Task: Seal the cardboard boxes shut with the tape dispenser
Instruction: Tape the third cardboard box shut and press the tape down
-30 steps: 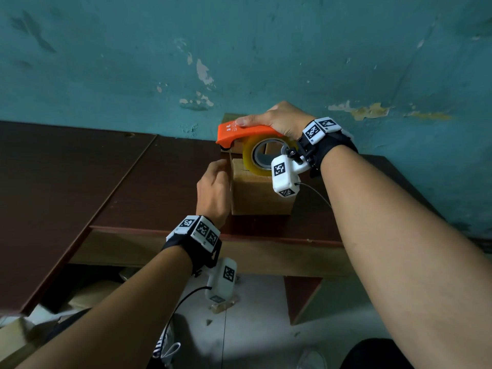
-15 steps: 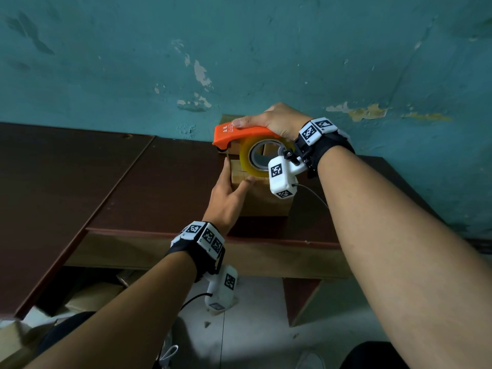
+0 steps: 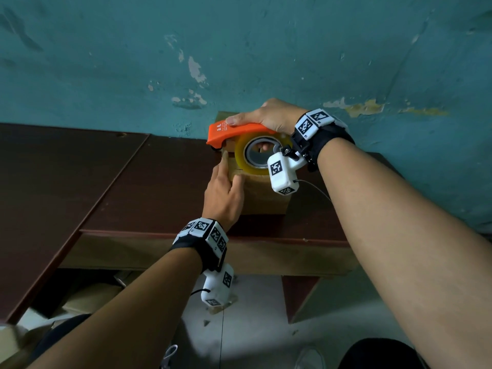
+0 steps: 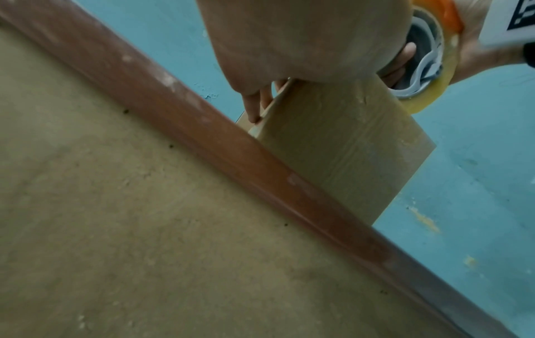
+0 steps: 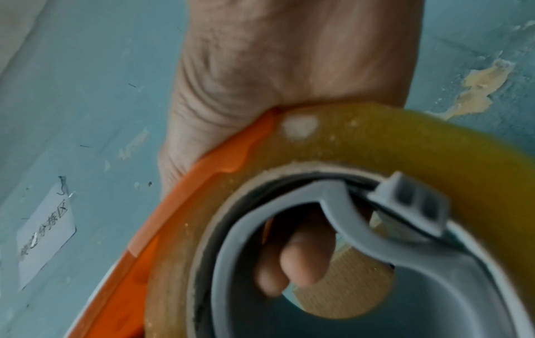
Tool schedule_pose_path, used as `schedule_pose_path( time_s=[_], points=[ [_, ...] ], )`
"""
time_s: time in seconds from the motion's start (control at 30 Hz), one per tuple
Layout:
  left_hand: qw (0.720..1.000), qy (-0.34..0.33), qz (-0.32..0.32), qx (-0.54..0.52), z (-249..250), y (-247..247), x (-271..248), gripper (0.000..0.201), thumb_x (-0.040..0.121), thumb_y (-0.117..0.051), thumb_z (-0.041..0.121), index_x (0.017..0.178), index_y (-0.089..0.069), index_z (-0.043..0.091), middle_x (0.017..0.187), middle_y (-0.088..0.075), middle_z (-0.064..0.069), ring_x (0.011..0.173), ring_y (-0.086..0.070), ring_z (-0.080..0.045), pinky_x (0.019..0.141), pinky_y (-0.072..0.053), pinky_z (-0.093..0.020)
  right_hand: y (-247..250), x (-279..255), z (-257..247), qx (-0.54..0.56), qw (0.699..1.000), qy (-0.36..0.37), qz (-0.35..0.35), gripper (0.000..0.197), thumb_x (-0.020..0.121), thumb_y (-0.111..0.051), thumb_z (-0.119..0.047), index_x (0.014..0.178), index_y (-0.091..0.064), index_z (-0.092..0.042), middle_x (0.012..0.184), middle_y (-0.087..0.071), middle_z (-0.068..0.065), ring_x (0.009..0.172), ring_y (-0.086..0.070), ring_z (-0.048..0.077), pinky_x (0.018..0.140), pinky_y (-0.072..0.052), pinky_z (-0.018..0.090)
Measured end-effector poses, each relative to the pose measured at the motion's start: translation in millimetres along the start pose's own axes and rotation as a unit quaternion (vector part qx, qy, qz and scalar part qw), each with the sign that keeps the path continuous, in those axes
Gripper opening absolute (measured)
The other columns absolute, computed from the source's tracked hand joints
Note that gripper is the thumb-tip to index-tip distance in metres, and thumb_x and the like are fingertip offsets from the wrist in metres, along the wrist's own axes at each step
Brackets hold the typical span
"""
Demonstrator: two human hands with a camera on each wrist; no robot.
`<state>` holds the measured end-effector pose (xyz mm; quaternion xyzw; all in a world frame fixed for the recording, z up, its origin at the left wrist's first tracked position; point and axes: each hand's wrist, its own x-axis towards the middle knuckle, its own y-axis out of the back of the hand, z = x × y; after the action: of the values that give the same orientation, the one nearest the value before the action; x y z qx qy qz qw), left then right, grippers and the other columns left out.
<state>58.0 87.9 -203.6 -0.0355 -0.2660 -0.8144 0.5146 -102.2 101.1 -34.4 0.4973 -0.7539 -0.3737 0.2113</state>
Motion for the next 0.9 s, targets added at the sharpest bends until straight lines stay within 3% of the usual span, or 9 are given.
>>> schedule_pose_path(
  time_s=[0.17, 0.27, 0.37, 0.53, 0.73, 0.9],
  points=[
    [1.000, -0.010, -0.004, 0.014, 0.6, 1.0, -0.9, 0.069, 0.101, -0.035, 0.040, 0.168, -0.026, 0.025, 0.162, -0.045, -0.004, 0.140, -0.049, -0.024, 0.102, -0.031, -0.027, 1.2, 0.5, -2.3, -0.038, 0.999, 0.010, 0.008, 0.078, 0.050, -0.079, -0.091, 0.077, -0.066, -0.019, 0.067, -0.071, 0.000, 0.062, -0.069, 0.019, 0.074, -0.055, 0.036],
    [1.000, -0.007, -0.002, 0.008, 2.2, 0.9, -1.7, 0.071, 0.099, -0.033, 0.043, 0.167, -0.027, 0.024, 0.163, -0.044, -0.004, 0.140, -0.049, -0.025, 0.102, -0.032, -0.028, 1.4, 0.7, -0.2, -0.041, 0.999, 0.016, 0.012, 0.075, 0.053, -0.078, -0.090, 0.073, -0.063, -0.020, 0.066, -0.069, 0.001, 0.061, -0.067, 0.019, 0.074, -0.053, 0.035],
    [1.000, -0.004, -0.002, 0.013, 2.8, 1.9, -1.8, 0.070, 0.099, -0.033, 0.043, 0.167, -0.028, 0.024, 0.165, -0.042, -0.004, 0.142, -0.048, -0.027, 0.103, -0.032, -0.028, 3.3, 0.9, 1.1, -0.043, 0.999, 0.018, 0.013, 0.071, 0.060, -0.080, -0.086, 0.076, -0.062, -0.019, 0.070, -0.069, 0.003, 0.064, -0.067, 0.020, 0.074, -0.052, 0.034],
    [1.000, -0.006, -0.010, 0.008, 0.6, 3.0, -1.3, 0.065, 0.104, -0.036, 0.042, 0.167, -0.027, 0.028, 0.165, -0.041, -0.004, 0.141, -0.049, -0.028, 0.107, -0.036, -0.031, 19.9, -3.2, 16.9, -0.046, 0.999, 0.002, 0.016, 0.080, 0.053, -0.080, -0.088, 0.085, -0.068, -0.016, 0.072, -0.073, 0.003, 0.063, -0.070, 0.019, 0.075, -0.056, 0.036],
    [1.000, -0.010, -0.026, 0.008, 0.1, 4.6, -1.2, 0.071, 0.099, -0.032, 0.048, 0.167, -0.025, 0.031, 0.166, -0.041, -0.004, 0.143, -0.048, -0.028, 0.113, -0.037, -0.038, 31.5, -13.1, 21.8, -0.072, 0.997, -0.009, 0.003, 0.063, 0.071, -0.079, -0.079, 0.075, -0.063, -0.018, 0.058, -0.067, -0.005, 0.052, -0.064, 0.012, 0.065, -0.050, 0.027],
    [0.999, -0.020, -0.034, 0.025, -1.3, 5.2, -0.1, 0.071, 0.100, -0.029, 0.048, 0.168, -0.017, 0.037, 0.163, -0.043, -0.004, 0.137, -0.052, -0.029, 0.103, -0.037, -0.035, 37.5, -16.8, 21.7, -0.102, 0.995, -0.013, -0.008, 0.063, 0.072, -0.077, -0.079, 0.078, -0.065, -0.017, 0.059, -0.069, -0.005, 0.053, -0.066, 0.013, 0.064, -0.052, 0.027]
  ],
)
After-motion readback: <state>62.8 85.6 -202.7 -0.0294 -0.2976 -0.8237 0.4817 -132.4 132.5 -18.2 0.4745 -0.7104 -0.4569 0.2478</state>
